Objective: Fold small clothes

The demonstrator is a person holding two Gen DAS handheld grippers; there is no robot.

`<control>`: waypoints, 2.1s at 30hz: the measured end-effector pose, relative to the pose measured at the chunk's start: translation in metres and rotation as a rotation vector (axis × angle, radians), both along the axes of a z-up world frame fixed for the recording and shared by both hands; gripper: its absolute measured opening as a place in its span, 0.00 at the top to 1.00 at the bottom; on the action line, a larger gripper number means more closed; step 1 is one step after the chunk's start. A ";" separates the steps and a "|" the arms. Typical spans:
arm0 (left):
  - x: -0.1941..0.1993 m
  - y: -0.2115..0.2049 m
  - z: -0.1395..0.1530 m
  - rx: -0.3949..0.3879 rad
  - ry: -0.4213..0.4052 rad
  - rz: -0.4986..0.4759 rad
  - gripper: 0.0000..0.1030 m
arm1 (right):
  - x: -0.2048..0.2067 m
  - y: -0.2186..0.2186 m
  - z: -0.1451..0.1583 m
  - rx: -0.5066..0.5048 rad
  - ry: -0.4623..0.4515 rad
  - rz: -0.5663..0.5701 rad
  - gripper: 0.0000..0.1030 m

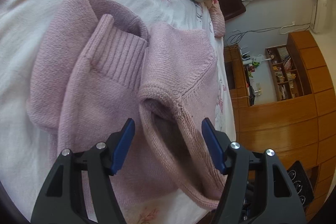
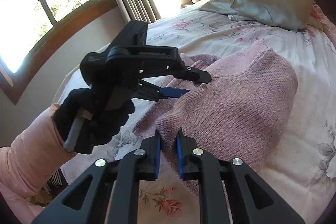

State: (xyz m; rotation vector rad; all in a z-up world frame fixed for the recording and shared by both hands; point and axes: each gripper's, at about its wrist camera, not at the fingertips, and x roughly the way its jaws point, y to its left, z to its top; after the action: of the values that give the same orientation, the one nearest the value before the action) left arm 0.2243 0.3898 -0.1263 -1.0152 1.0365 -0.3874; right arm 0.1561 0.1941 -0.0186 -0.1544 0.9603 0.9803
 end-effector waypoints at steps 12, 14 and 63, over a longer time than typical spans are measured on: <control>0.041 -0.016 -0.010 -0.061 0.006 0.020 0.74 | 0.003 -0.022 0.006 0.089 0.026 -0.006 0.88; 0.038 -0.012 0.002 -0.050 -0.036 0.030 0.77 | 0.003 -0.021 0.006 0.104 0.035 -0.002 0.88; -0.006 0.093 0.003 0.201 -0.150 0.237 0.82 | 0.021 -0.022 -0.058 0.013 0.088 -0.155 0.63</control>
State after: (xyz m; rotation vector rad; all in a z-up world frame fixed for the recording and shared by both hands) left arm 0.2178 0.4830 -0.1228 -0.9016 0.7927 -0.1586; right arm 0.1771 0.1722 -0.0769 -0.0257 1.0305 0.8560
